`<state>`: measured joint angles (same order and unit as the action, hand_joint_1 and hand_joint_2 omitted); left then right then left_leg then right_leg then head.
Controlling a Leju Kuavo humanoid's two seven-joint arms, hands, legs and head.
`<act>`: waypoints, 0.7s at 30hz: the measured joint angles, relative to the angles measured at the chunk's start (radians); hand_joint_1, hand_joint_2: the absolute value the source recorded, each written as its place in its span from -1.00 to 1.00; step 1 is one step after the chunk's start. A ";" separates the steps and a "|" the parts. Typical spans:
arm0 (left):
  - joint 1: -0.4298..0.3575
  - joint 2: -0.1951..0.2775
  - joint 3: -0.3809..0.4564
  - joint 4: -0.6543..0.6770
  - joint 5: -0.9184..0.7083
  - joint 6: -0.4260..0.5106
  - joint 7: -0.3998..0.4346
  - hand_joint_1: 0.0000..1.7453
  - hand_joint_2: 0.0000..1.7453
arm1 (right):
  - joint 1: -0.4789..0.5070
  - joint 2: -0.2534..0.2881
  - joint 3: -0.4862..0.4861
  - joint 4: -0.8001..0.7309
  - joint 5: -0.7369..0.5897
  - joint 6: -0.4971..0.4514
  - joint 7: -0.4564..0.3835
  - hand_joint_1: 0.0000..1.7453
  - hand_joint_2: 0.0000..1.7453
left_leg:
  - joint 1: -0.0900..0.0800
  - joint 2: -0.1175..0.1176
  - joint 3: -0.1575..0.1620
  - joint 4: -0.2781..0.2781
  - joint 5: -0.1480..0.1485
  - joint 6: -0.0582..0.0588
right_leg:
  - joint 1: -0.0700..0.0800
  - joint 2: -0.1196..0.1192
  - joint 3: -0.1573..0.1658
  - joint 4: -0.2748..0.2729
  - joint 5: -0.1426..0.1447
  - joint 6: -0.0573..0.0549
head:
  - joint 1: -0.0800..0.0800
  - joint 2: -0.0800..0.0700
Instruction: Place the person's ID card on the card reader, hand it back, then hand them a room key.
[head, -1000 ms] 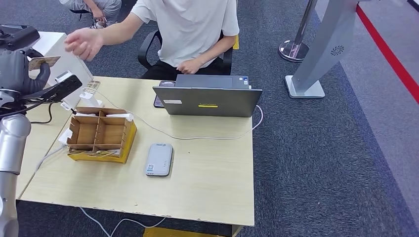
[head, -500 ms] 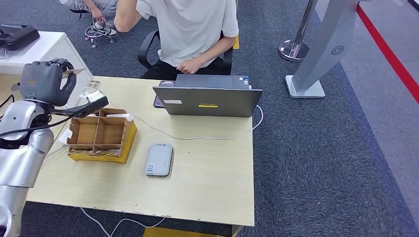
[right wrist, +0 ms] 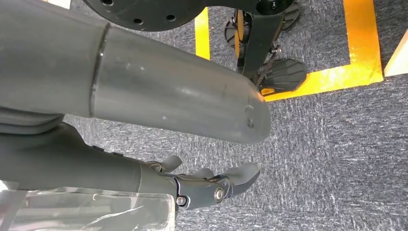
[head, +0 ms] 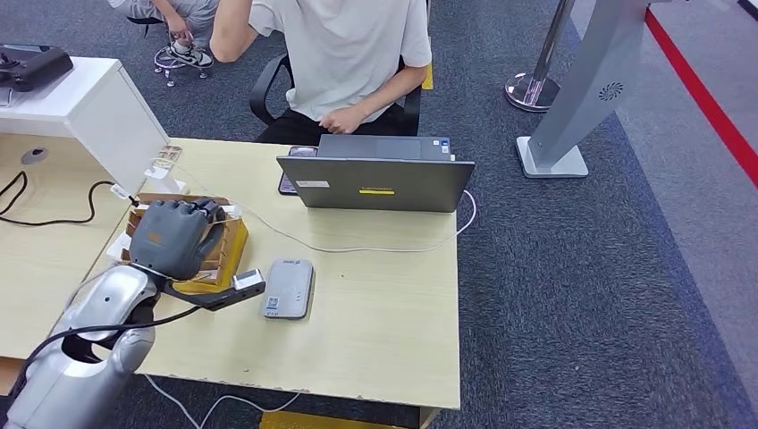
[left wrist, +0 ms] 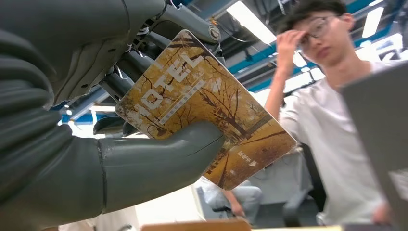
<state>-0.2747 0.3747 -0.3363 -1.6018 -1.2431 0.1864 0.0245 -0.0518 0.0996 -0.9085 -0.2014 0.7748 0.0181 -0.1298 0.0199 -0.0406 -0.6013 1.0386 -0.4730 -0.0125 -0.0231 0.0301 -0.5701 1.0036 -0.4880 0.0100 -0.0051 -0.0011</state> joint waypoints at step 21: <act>-0.028 -0.161 -0.128 0.320 -0.017 -0.072 0.062 1.00 1.00 | -0.001 0.000 -0.006 0.000 0.046 -0.005 0.026 -1.00 -1.00 | 0.000 0.000 0.000 0.000 0.000 0.000 | 0.000 0.000 0.001 0.000 0.001 0.000 | 0.000 0.000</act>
<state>-0.3031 0.2133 -0.4645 -1.2816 -1.2605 0.1142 0.0864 -0.0526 0.0996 -0.9148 -0.2014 0.8212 0.0134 -0.1034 0.0200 -0.0406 -0.6010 1.0388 -0.4725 -0.0124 -0.0231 0.0300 -0.5696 1.0037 -0.4875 0.0101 -0.0051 -0.0011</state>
